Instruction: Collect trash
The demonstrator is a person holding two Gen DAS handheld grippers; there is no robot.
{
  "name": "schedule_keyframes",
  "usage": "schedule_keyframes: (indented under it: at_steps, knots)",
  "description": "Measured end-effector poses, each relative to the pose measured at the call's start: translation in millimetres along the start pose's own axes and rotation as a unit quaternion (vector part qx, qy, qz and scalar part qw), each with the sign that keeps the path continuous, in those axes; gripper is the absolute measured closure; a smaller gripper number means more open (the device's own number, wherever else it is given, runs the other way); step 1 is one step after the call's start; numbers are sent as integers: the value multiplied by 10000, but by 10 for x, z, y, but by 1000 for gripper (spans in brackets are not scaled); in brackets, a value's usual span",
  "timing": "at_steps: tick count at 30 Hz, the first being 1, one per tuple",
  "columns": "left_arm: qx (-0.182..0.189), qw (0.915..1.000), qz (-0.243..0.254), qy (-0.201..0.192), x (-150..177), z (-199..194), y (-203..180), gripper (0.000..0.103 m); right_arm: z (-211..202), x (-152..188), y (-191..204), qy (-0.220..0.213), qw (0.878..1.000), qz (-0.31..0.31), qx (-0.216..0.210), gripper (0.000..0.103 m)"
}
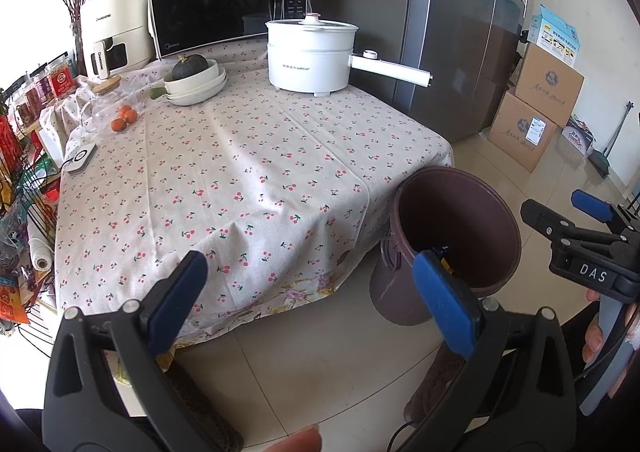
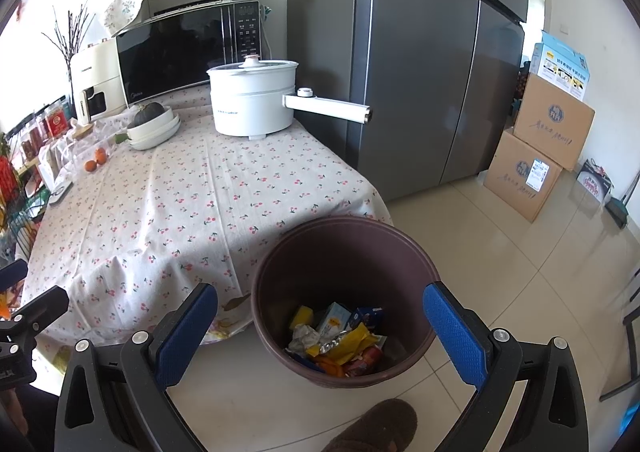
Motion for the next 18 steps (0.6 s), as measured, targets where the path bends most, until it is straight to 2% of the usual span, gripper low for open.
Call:
schedule_keyframes:
  at_steps: [18]
  knots:
    - [38,10000,88,0,-2,-14,1,1,11,14,3,12,10000,-26,0,0]
Point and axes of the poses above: each gripper's, at about its wrist camera, not at the fingertips, and z roughly the way its jaws point, y to its left, x to its underside, the point moved 9 cm from there along z, roughly the way its jaws point, and after that the axes turned 8 degrees about x, right-handed, at the moved point
